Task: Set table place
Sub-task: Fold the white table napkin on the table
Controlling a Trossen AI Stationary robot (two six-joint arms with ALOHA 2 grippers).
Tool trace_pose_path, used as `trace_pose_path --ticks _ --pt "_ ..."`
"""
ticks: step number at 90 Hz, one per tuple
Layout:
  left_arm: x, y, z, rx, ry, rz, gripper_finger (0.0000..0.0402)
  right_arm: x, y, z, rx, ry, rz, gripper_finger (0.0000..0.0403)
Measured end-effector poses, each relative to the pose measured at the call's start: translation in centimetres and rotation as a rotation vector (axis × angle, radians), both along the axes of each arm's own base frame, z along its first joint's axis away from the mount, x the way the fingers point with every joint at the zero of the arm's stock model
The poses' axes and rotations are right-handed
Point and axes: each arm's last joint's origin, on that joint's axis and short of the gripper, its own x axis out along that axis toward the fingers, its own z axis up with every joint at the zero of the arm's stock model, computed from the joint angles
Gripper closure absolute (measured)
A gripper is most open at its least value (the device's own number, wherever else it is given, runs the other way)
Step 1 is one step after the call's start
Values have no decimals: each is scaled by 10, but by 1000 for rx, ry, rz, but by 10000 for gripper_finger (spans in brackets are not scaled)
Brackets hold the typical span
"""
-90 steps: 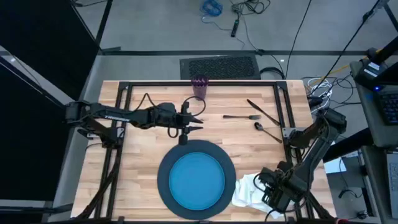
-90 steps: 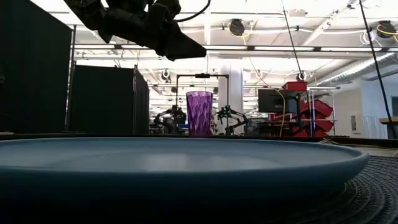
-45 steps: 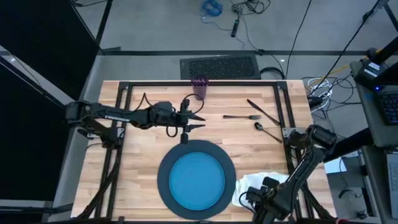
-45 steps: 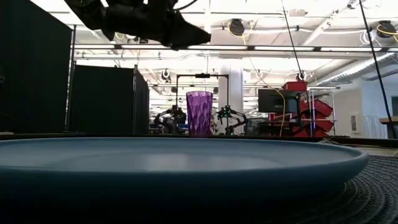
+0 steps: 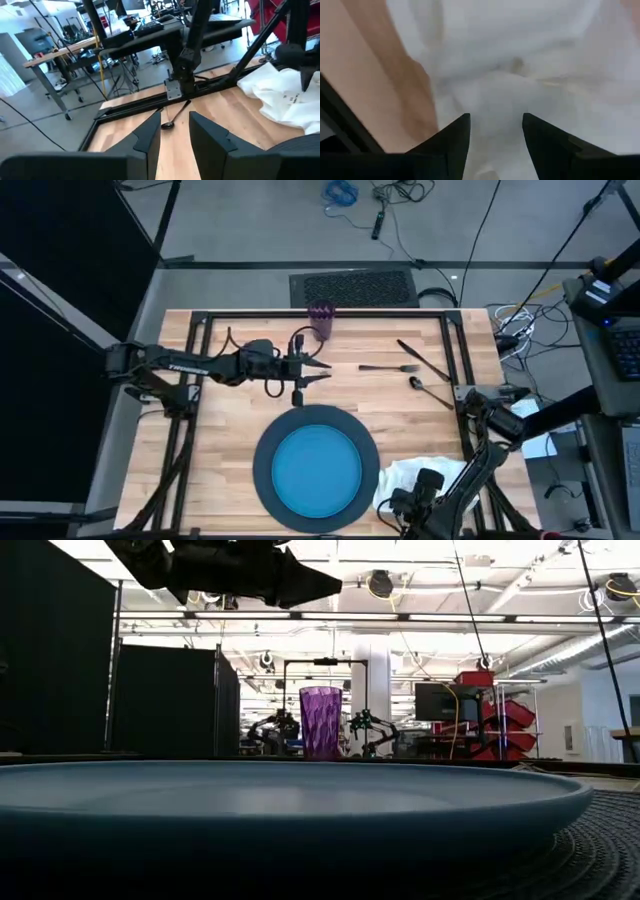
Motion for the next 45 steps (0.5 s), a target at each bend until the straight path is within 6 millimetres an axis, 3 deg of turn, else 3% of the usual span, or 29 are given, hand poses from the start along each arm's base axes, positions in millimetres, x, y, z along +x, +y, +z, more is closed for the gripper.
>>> trace_pose_path --ticks 45 --pt "0 0 0 -1 0 -1 315 -3 19 2 -18 13 13 234"
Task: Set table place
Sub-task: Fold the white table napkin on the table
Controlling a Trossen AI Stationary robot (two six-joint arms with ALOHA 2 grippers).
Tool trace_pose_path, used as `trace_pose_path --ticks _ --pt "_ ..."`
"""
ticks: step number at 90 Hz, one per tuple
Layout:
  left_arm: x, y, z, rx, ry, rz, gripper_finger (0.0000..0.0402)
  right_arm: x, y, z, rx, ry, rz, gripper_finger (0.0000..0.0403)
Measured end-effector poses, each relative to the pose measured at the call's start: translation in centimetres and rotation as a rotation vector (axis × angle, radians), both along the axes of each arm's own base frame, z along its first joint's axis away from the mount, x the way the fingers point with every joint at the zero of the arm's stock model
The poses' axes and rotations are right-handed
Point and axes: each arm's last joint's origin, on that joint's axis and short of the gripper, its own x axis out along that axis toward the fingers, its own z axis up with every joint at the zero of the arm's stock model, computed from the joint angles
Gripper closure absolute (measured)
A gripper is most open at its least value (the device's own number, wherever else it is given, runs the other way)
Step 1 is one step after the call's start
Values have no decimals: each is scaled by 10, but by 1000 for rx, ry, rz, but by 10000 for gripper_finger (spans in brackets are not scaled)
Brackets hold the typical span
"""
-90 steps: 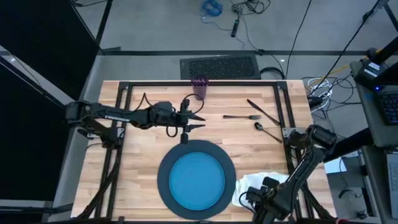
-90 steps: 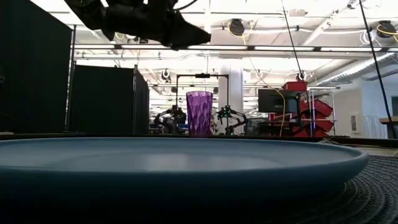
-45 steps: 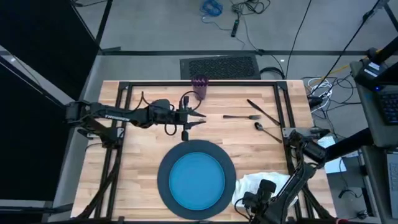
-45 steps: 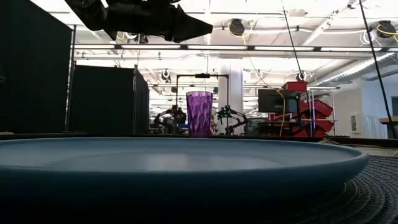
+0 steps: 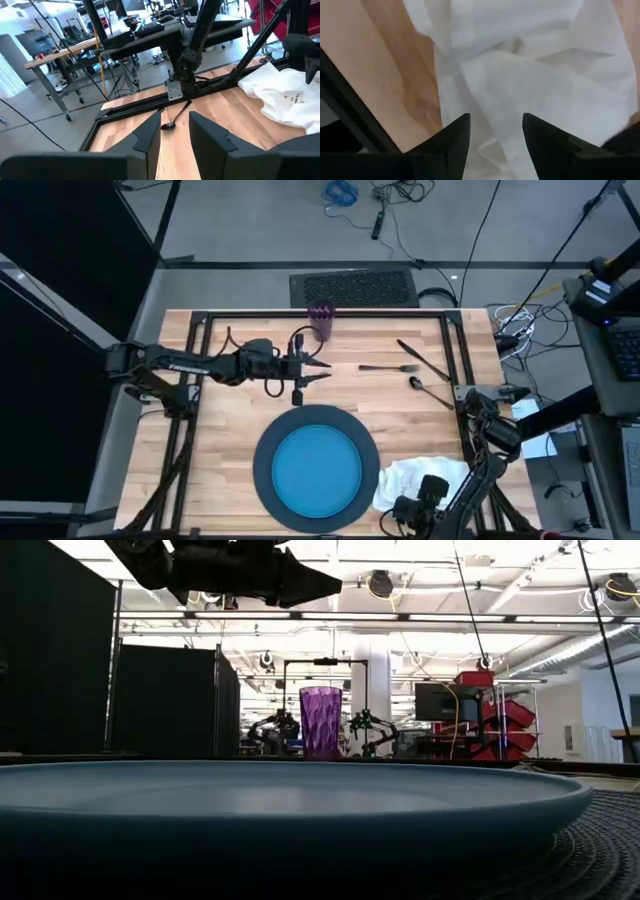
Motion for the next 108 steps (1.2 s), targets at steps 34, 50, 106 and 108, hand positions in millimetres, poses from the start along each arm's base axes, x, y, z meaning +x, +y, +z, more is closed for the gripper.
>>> trace_pose_path --ticks 34,50,106,108 --pt "0 0 -2 -2 16 0 315 -5 5 -13 -46 12 11 234" --pt "0 0 -1 -2 15 0 315 -8 -1 -30 -178 110 19 247" --pt "-1 1 -1 -1 13 3 315 50 -66 17 -420 -245 93 403" --pt "-1 1 -1 -1 15 3 315 52 -71 24 -433 -279 99 403"
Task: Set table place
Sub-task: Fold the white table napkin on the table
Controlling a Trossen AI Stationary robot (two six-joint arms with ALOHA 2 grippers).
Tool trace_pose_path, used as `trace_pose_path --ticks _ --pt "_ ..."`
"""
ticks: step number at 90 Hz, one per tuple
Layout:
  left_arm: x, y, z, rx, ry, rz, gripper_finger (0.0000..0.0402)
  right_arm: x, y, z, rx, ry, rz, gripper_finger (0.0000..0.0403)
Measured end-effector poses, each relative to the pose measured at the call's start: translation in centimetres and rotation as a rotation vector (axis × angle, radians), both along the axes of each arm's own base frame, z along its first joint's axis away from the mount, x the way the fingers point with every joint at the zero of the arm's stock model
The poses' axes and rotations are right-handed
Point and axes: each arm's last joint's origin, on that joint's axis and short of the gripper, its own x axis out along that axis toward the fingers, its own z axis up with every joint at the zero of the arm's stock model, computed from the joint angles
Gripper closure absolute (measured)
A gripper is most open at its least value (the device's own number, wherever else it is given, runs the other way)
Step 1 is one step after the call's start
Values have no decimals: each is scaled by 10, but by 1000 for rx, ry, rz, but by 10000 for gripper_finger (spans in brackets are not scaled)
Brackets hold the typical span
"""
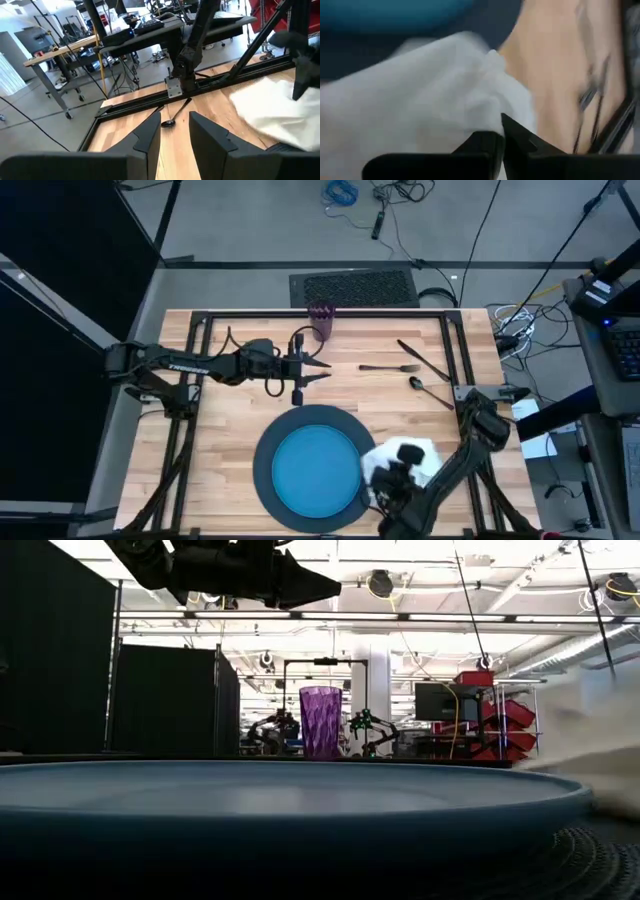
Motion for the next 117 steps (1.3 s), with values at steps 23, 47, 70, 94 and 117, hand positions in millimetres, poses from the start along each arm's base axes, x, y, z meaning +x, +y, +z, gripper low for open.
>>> trace_pose_path --ticks 23,47,70,94,117 --pt "-6 0 2 14 37 0 315 7 -58 84 -146 -275 96 403" --pt "-14 -2 10 30 57 -3 315 3 -133 145 -347 -370 59 403" --pt "-14 -1 5 14 90 26 315 25 -170 154 -392 -266 81 403" --pt "-10 0 -3 -64 128 39 315 58 -203 161 -290 -255 175 403" --pt "-13 -6 -16 -36 251 112 315 61 -221 176 -183 -332 246 403"
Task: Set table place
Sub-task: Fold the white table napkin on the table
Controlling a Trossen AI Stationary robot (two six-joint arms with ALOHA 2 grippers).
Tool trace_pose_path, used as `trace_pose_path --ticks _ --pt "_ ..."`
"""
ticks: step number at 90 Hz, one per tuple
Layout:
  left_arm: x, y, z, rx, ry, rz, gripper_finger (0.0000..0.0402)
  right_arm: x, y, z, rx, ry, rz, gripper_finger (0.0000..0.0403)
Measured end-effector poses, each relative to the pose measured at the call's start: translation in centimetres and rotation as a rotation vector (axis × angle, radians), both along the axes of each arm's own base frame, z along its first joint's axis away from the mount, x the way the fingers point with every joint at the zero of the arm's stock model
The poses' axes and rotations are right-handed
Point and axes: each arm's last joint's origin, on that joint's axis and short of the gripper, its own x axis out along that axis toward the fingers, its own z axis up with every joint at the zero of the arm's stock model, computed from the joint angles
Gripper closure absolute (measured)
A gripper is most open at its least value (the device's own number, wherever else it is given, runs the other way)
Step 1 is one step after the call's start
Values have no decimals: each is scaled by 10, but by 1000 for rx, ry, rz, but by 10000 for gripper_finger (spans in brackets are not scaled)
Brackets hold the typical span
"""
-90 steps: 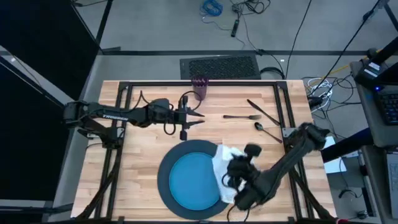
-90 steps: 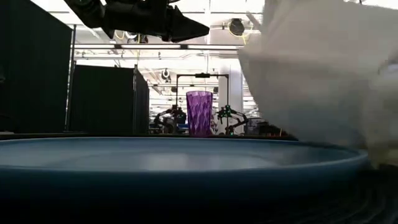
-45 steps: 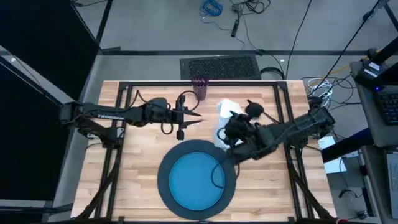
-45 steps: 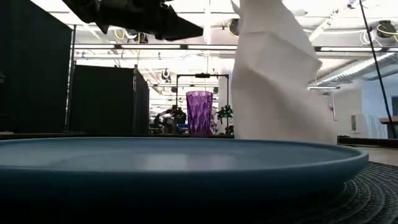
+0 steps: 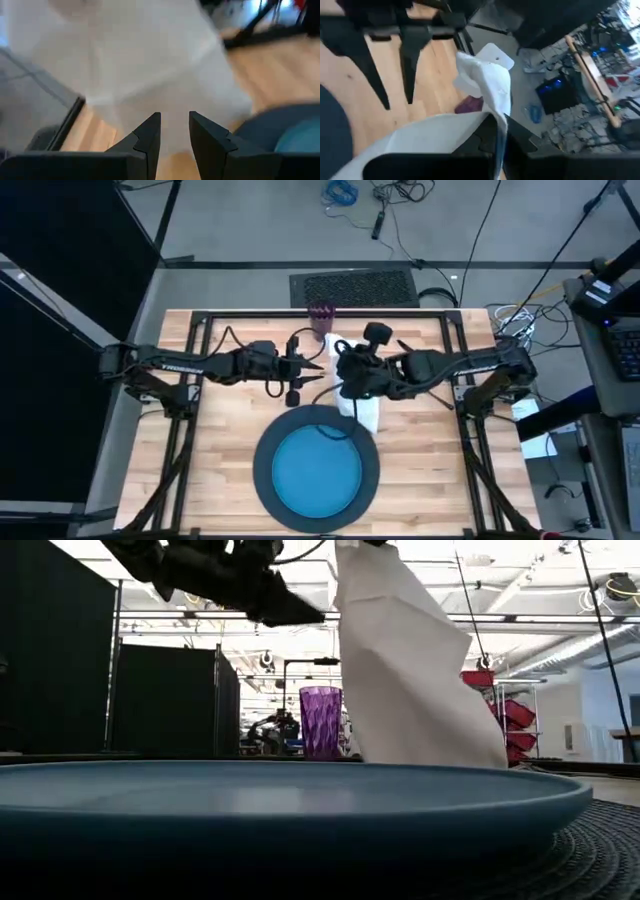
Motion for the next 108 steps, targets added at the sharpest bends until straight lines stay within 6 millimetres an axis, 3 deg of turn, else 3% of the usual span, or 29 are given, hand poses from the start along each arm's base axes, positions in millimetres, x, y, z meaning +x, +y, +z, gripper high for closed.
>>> trace_pose_path --ticks 26,35,52,69,79,108 --pt "0 -15 -8 93 87 98 315 -8 -28 12 355 -56 172 403" --pt "-2 -16 -11 112 126 147 315 -10 -35 11 373 -45 166 403" --pt "-8 -14 -16 196 192 447 315 -15 -53 7 364 10 96 403" --pt "-7 -21 -15 196 172 443 315 -15 -59 6 444 13 133 397" --pt "-7 -23 -15 196 172 434 315 -16 -60 5 444 25 128 366" --pt "-8 -23 -16 202 179 440 315 -21 -69 2 434 79 95 227"
